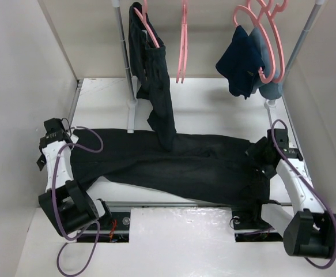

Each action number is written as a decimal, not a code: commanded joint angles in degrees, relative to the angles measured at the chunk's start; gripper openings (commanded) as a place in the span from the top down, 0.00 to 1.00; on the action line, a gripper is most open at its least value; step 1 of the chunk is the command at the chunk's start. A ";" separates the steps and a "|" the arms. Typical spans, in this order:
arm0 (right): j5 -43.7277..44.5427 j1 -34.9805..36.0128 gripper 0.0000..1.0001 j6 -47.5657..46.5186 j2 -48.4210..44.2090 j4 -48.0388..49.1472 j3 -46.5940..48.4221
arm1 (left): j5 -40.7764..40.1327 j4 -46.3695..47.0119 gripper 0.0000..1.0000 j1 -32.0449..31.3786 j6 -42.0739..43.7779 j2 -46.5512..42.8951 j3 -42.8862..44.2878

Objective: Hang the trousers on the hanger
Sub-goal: Flatten out the trousers at the center of the board.

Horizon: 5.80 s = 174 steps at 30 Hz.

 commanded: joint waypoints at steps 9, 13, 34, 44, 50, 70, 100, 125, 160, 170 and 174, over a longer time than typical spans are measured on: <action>4.30 -0.33 0.03 5.54 -6.29 3.56 1.33 | 18.38 4.76 0.58 -2.54 -7.49 7.85 7.97; 7.73 -0.33 0.03 0.29 7.94 5.78 8.80 | 24.83 14.22 0.46 -6.32 -11.17 8.99 10.09; 12.38 -1.38 1.00 -18.97 46.19 10.71 30.67 | 21.51 28.23 1.00 -10.11 -24.11 46.34 26.79; 15.47 -1.38 1.00 -23.72 43.75 12.54 33.35 | 21.59 28.24 1.00 -11.25 -22.88 36.70 20.33; 18.37 -2.17 1.00 -19.79 41.19 10.36 26.84 | 14.05 22.00 1.00 -10.72 -16.91 26.06 6.08; 15.38 -3.84 1.00 -19.24 43.65 14.57 37.81 | 12.98 24.37 1.00 -11.60 -17.60 28.95 27.31; 7.91 -4.98 0.01 1.84 8.69 -2.40 8.03 | 19.82 -5.25 0.49 -4.13 -0.38 22.88 4.14; 4.04 -7.61 1.00 11.78 11.23 6.39 -5.33 | 19.48 16.19 1.00 -3.08 -12.67 32.89 16.59; -1.14 -6.92 0.05 -12.91 47.68 9.21 47.30 | 35.22 22.70 0.24 -7.21 -42.73 47.13 49.02; -1.59 -6.92 0.05 -12.74 62.37 4.99 55.76 | 33.12 19.10 0.04 -7.73 -45.55 60.50 59.14; -1.05 -6.92 0.14 -12.74 63.78 4.99 55.22 | 32.32 18.57 0.09 -7.74 -43.62 61.03 56.69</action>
